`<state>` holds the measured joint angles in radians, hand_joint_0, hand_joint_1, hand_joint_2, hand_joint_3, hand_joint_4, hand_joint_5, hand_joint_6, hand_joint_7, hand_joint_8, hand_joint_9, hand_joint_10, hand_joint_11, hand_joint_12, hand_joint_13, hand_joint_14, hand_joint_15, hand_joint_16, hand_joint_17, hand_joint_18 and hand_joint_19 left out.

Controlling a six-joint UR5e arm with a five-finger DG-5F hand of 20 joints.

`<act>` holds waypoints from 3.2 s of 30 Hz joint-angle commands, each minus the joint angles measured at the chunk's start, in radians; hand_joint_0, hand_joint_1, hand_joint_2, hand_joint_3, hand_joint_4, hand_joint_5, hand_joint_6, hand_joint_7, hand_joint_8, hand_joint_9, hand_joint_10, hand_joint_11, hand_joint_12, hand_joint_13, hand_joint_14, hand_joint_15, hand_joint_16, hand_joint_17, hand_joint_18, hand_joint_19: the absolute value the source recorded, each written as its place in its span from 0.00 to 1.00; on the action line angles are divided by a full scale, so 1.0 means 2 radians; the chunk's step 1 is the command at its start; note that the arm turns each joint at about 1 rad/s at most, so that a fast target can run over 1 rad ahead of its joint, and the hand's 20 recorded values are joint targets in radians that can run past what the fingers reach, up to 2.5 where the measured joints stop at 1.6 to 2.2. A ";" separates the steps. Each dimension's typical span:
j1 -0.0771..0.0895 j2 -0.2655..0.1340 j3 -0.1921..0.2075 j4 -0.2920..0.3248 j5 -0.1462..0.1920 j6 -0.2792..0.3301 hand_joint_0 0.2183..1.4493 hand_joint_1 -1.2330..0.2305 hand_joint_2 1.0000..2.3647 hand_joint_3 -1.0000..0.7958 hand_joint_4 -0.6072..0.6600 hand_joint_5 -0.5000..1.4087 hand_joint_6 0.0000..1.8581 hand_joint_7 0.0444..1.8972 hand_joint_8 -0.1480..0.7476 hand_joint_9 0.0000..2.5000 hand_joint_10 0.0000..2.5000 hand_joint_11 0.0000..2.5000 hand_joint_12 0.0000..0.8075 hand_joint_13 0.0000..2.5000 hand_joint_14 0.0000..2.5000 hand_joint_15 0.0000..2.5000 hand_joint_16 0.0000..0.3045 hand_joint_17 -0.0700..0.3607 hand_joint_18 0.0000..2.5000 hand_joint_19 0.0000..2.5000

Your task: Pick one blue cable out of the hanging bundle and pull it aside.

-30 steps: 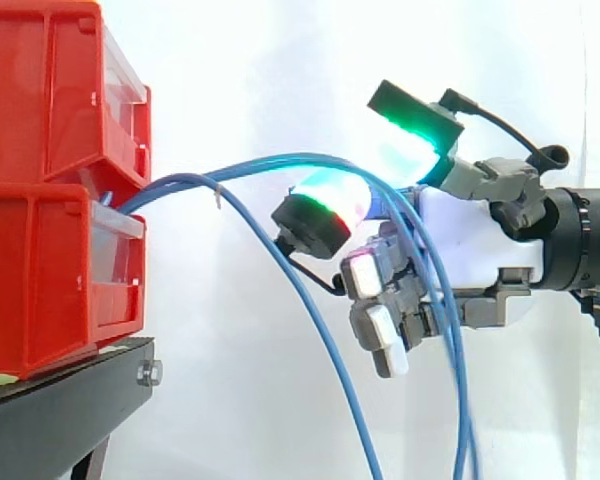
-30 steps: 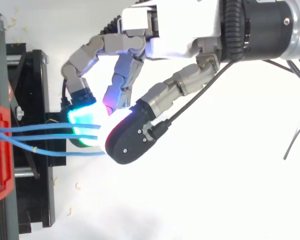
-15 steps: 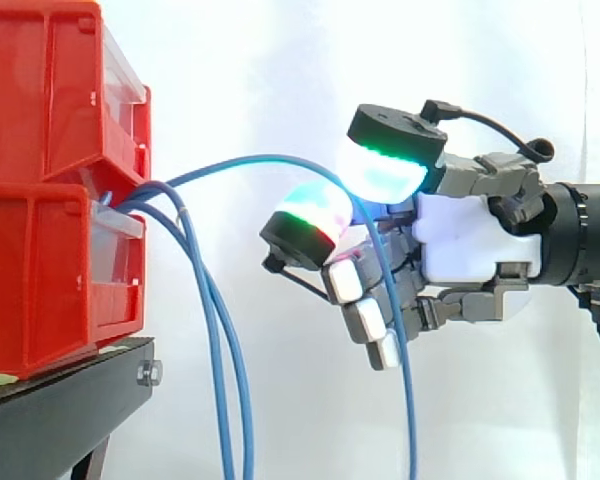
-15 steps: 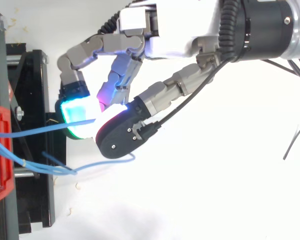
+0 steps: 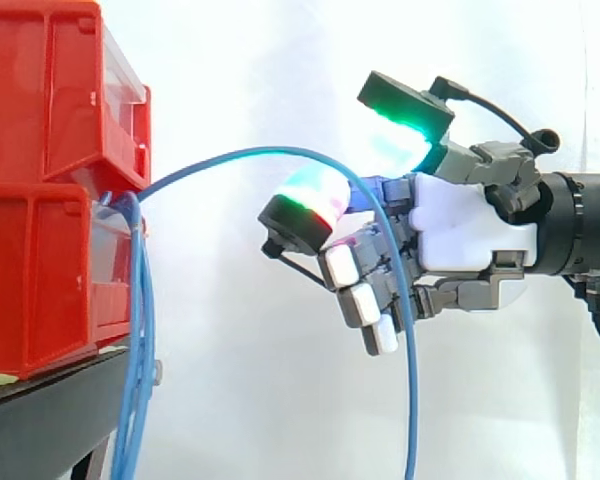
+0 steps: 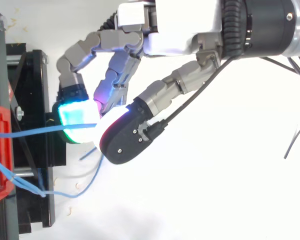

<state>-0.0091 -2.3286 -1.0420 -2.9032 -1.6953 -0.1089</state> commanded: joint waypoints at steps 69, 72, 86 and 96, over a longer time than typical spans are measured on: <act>0.013 0.019 -0.068 -0.003 -0.014 -0.027 0.28 0.34 0.00 0.62 0.57 0.22 0.49 0.69 0.61 0.44 0.01 0.19 0.53 0.42 0.01 0.20 0.21 0.49 0.45 0.18; 0.013 0.019 -0.068 -0.003 -0.014 -0.027 0.28 0.34 0.00 0.62 0.57 0.22 0.48 0.69 0.61 0.44 0.00 0.19 0.53 0.42 0.01 0.20 0.21 0.49 0.45 0.18; 0.013 0.019 -0.068 -0.003 -0.013 -0.027 0.28 0.34 0.00 0.61 0.57 0.22 0.49 0.68 0.62 0.44 0.00 0.19 0.53 0.42 0.01 0.20 0.21 0.50 0.45 0.18; 0.013 0.019 -0.068 -0.003 -0.013 -0.027 0.28 0.34 0.01 0.61 0.57 0.22 0.48 0.68 0.62 0.44 0.01 0.18 0.53 0.42 0.01 0.20 0.21 0.49 0.45 0.18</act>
<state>0.0169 -2.2902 -1.1781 -2.9084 -1.7219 -0.1629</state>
